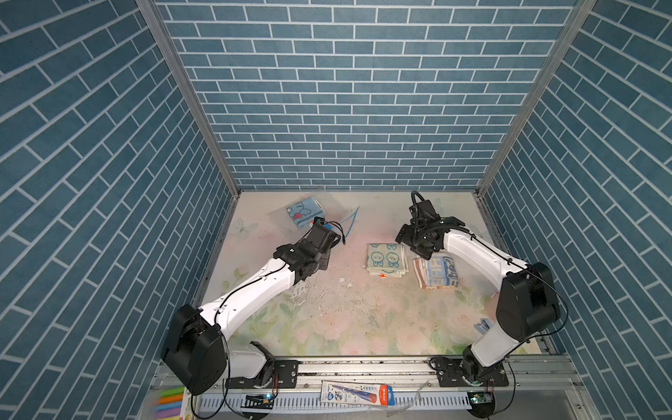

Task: Place the folded towel into the vacuum bag
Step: Move the towel to the center of the board.

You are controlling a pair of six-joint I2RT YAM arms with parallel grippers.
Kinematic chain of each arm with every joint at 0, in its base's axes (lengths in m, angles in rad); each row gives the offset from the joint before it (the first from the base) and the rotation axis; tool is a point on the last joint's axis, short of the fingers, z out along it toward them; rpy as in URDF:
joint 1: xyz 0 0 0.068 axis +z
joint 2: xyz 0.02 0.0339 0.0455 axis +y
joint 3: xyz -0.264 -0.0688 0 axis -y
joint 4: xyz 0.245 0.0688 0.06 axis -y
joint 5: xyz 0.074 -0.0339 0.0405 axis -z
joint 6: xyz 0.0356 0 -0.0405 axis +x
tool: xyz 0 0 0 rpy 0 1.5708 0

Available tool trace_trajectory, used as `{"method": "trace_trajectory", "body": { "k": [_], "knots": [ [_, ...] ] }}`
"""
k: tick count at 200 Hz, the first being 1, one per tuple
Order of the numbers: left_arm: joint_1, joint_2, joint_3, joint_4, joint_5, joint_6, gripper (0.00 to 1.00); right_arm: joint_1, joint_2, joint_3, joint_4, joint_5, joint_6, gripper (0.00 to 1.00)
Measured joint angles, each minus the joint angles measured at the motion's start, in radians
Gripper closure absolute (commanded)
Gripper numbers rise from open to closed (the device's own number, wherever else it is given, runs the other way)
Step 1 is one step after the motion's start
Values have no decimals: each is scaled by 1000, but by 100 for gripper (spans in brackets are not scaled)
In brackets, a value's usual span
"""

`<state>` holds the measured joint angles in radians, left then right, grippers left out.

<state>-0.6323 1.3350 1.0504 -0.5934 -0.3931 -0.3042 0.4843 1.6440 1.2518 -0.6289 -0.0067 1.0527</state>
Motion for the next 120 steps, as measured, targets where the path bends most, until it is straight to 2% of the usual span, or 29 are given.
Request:
{"method": "trace_trajectory", "body": {
  "k": [31, 61, 91, 120],
  "knots": [
    [0, -8, 0, -1, -18, 27, 100, 68, 0, -50, 2, -27, 257, 15],
    [0, -8, -2, 0, -18, 32, 100, 108, 4, -64, 11, -50, 441, 15],
    [0, -9, -8, 7, -18, 32, 100, 110, 43, -49, 18, -50, 515, 16],
    [0, -9, -12, 8, -18, 32, 100, 110, 129, -23, 31, -50, 523, 20]
  ]
}}
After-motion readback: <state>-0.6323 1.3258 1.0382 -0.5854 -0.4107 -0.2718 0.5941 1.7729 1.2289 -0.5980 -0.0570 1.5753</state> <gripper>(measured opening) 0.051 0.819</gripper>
